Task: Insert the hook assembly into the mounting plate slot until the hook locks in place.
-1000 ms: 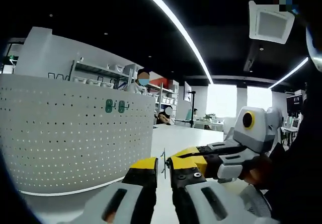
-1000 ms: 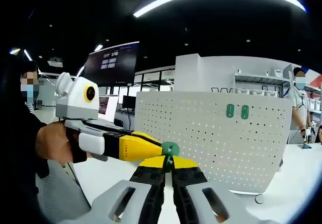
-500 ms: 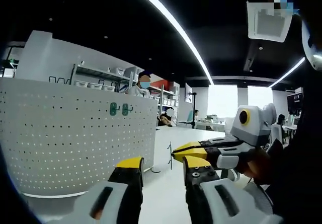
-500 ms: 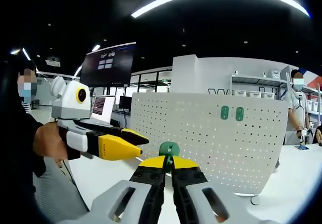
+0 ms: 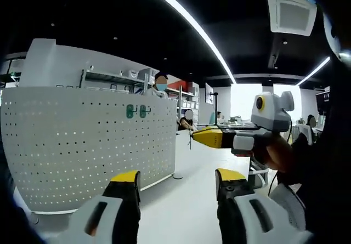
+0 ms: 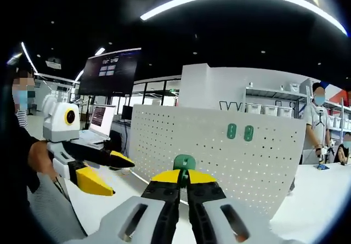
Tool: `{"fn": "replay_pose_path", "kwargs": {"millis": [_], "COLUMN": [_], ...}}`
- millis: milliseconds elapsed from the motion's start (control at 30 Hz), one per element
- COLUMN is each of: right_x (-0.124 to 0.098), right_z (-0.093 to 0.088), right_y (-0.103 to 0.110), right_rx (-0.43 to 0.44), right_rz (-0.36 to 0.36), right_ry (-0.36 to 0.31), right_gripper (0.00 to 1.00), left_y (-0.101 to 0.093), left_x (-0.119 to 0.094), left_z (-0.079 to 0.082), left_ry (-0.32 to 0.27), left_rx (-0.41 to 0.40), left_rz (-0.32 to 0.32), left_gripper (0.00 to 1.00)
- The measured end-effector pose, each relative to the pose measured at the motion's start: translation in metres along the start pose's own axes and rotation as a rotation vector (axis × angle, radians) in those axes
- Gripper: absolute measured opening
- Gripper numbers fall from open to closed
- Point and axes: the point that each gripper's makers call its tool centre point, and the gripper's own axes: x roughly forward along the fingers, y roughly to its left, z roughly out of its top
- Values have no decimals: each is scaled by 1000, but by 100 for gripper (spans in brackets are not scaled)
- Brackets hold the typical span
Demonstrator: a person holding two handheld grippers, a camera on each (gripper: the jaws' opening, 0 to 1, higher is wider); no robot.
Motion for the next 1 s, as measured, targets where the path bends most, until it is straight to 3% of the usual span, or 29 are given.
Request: {"fn": "replay_pose_path", "kwargs": {"millis": [333,733,1000], "right_x": [18,41,58], "right_z": [13,35,42], "right_y": [-31,-112,-149], "right_rx": [-33,-58,-45], "right_rz": [-55,-201,-258], "right_ry": [-20,-56,-65], "right_gripper": [1,1,1], "left_y": [8,12,16], "left_x": [-5,-5,-6], "left_z": [-26,-46,-52], "left_ry": [40,69,80], "left_rx": [6,9,10], "left_rz": [14,16,22], "left_gripper": [63,63,62]}}
